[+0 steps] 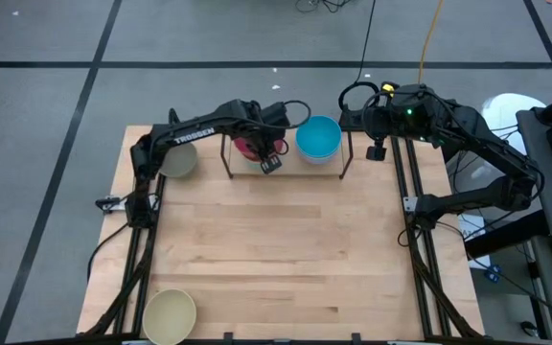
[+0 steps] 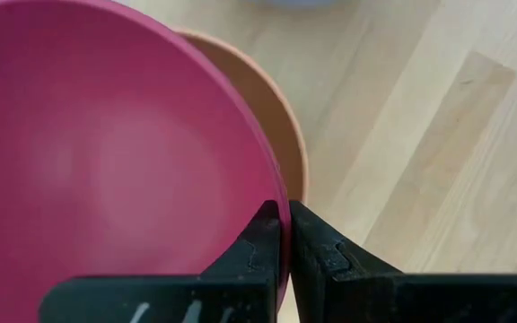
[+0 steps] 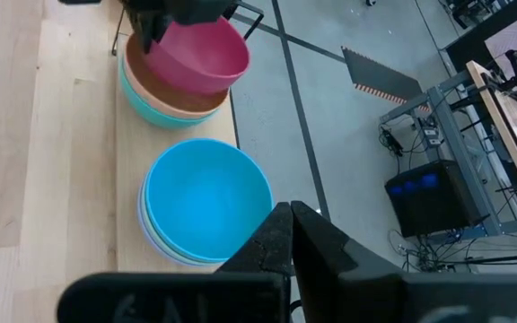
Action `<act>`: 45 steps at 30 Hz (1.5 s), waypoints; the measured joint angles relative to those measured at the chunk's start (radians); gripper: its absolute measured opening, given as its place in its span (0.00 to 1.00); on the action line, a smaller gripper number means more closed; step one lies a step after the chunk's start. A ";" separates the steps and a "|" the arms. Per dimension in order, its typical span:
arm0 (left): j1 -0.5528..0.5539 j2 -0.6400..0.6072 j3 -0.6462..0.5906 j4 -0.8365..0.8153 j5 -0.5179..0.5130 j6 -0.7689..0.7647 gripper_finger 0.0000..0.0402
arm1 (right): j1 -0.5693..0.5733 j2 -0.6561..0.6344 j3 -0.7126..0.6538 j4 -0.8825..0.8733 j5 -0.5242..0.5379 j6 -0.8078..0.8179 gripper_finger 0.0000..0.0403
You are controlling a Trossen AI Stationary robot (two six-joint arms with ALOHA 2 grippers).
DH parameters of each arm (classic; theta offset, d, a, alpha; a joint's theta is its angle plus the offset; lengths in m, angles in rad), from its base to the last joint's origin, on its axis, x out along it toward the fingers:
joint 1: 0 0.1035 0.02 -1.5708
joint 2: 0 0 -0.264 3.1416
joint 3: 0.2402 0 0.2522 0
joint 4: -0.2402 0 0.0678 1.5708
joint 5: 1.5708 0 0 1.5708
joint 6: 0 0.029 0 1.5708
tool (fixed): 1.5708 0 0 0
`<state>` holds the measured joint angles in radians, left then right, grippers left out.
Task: Place and stack bowls onto a shelf
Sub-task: Stack the red bowl on top of the orange bowl on the shelf, then stack the brown bowl on top of the red bowl on the shelf
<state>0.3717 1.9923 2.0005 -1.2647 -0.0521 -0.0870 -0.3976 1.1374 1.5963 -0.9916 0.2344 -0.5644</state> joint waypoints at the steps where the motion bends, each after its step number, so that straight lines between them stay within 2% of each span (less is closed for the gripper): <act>1: 0.000 0.000 -0.014 0.009 0.003 0.000 0.02 | 0.000 0.000 0.000 0.000 0.000 0.000 0.00; 7: 0.001 0.000 -0.061 0.082 0.007 0.008 0.03 | 0.000 0.000 0.000 0.000 0.000 0.000 0.00; 14: 0.003 -0.002 -0.044 0.091 0.007 0.007 0.17 | 0.000 0.000 0.000 0.000 0.000 0.000 0.00; 19: 0.003 -0.017 -0.044 0.040 0.007 0.004 0.19 | 0.000 0.000 0.000 0.000 0.000 0.001 0.00; 24: -0.001 -0.088 -0.044 0.006 0.002 -0.018 0.20 | 0.000 0.000 0.000 0.000 0.000 0.000 0.00; 31: -0.042 -0.260 -0.042 -0.074 0.003 -0.134 0.20 | 0.000 0.000 0.000 0.000 0.000 0.001 0.00; 35: -0.102 -0.335 -0.042 -0.211 -0.068 -0.272 0.20 | 0.000 0.000 0.000 -0.001 0.000 -0.003 0.00; 38: -0.157 -0.368 -0.043 -0.321 -0.081 -0.441 0.20 | 0.000 0.000 0.000 -0.004 0.000 -0.023 0.00; 41: -0.222 -0.419 -0.061 -0.299 -0.081 -0.613 0.20 | 0.000 0.000 0.000 -0.007 -0.007 -0.024 0.00; 45: -0.326 -0.438 -0.062 -0.307 -0.089 -0.751 0.20 | 0.000 0.000 0.000 -0.050 -0.120 -0.042 0.00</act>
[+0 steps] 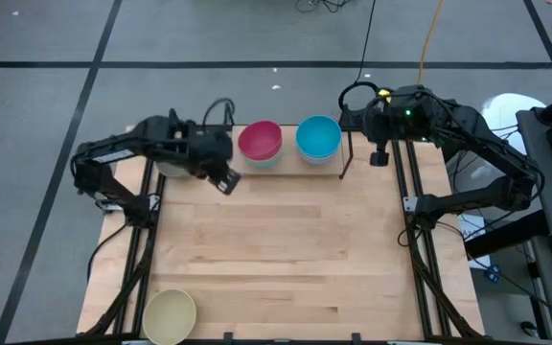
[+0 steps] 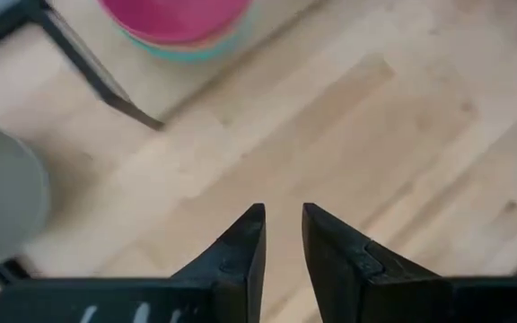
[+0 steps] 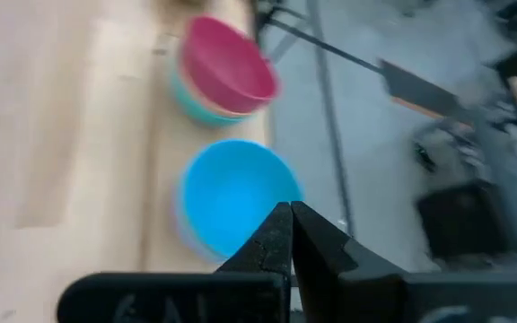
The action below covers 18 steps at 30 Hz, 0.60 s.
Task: Place and stack bowls onto a shelf
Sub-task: Stack the brown bowl on top of the red bowl on the shelf
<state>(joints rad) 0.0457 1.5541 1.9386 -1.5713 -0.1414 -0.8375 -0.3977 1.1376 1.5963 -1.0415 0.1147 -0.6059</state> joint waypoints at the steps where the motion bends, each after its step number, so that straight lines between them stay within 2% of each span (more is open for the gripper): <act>1: -0.028 -0.003 -0.005 0.002 0.000 -0.022 0.20 | 0.000 0.000 0.000 -0.011 -0.028 -0.009 0.00; 3: -0.081 -0.009 -0.012 0.003 0.000 -0.100 0.20 | 0.000 0.000 0.000 -0.019 -0.068 -0.014 0.00; 8: -0.213 -0.019 -0.074 0.003 0.003 -0.403 0.20 | 0.000 0.000 0.000 -0.039 -0.068 -0.022 0.00; 18: -0.516 -0.020 -0.308 0.052 0.143 -1.018 0.20 | 0.000 0.000 0.000 -0.048 -0.068 -0.035 0.00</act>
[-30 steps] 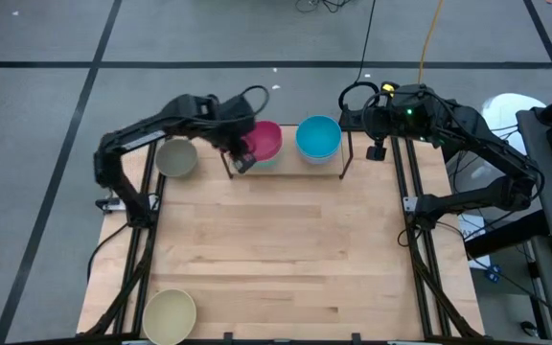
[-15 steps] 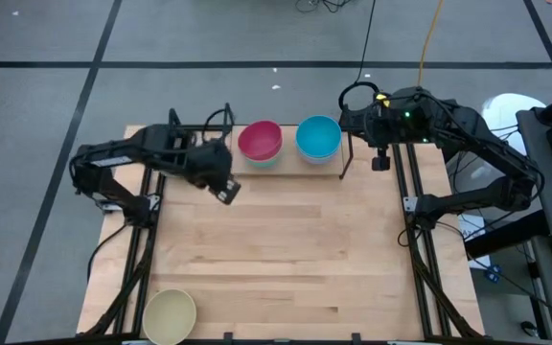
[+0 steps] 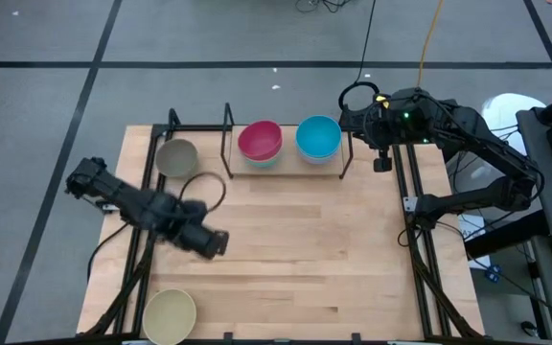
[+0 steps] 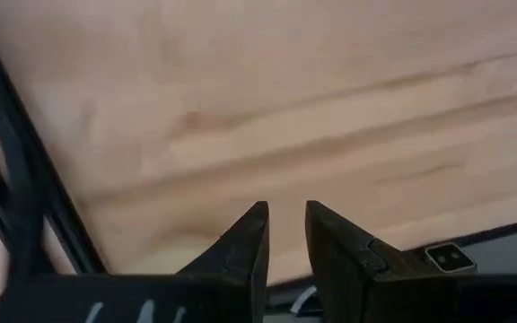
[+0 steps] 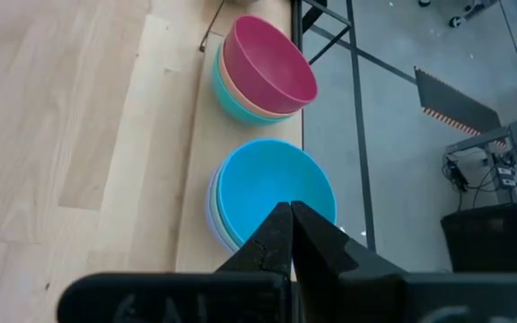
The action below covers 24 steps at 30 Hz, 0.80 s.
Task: Place and stack bowls onto a shelf
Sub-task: Stack the brown bowl on top of the red bowl on the shelf
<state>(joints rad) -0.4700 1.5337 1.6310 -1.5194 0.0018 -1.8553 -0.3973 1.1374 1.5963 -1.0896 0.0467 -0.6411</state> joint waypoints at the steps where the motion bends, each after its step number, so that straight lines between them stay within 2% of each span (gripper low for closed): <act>1: -0.028 0.000 -0.018 0.024 0.000 -0.057 0.20 | 0.000 0.000 0.000 0.000 0.000 0.000 0.00; 7: -0.171 0.006 -0.091 0.225 0.000 -0.398 0.20 | 0.000 0.000 0.000 0.025 0.000 0.055 0.00; 10: -0.233 0.034 -0.117 0.269 -0.002 -0.524 0.20 | 0.000 0.000 0.000 0.024 0.002 0.075 0.00; 18: -0.282 0.157 -0.127 0.318 0.000 -0.555 0.20 | 0.000 0.000 0.000 0.024 0.003 0.080 0.00; 24: -0.309 0.225 -0.127 0.320 0.078 -0.564 0.20 | 0.000 0.000 0.000 0.024 0.003 0.108 0.00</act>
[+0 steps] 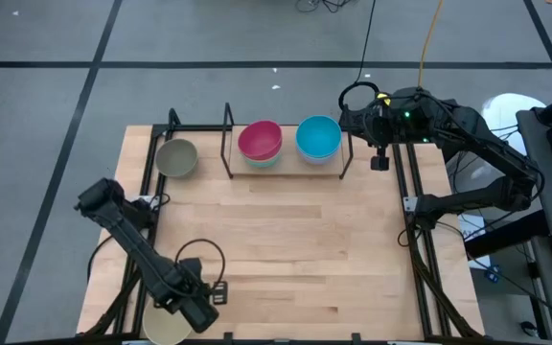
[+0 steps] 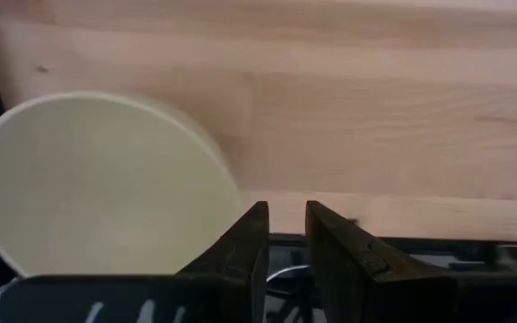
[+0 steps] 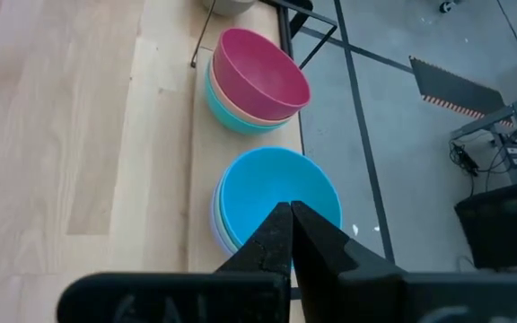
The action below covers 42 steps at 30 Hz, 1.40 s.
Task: Place and stack bowls onto a shelf
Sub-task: Stack the brown bowl on top of the red bowl on the shelf
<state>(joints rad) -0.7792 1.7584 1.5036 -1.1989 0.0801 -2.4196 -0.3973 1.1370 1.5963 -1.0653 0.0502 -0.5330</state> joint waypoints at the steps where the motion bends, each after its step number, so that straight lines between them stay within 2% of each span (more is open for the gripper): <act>1: -0.005 0.003 0.000 0.000 0.002 0.000 0.20 | 0.000 0.000 0.000 0.001 0.000 0.005 0.00; 12: -0.090 0.007 0.000 -0.084 0.017 -0.029 0.20 | 0.000 0.000 0.000 0.022 0.000 0.051 0.00; 23: -0.143 0.016 0.001 -0.053 -0.051 -0.013 0.20 | 0.000 0.000 0.000 0.022 0.000 0.069 0.00; 28: -0.168 0.016 0.001 0.007 -0.173 0.294 0.20 | 0.000 0.000 0.000 0.038 0.000 0.068 0.00; 32: -0.179 0.016 0.001 -0.007 -0.172 0.526 0.20 | 0.000 0.000 0.000 0.060 0.000 0.061 0.00; 38: -0.180 0.016 0.001 -0.036 -0.153 0.745 0.20 | 0.000 0.000 0.000 0.068 -0.001 0.065 0.00; 42: -0.179 0.016 0.001 -0.028 -0.152 1.028 0.20 | 0.000 0.000 0.000 0.068 -0.001 0.073 0.00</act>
<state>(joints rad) -0.9585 1.7748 1.5043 -1.2270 -0.0723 -1.3918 -0.3973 1.1370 1.5963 -0.9977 0.0490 -0.4598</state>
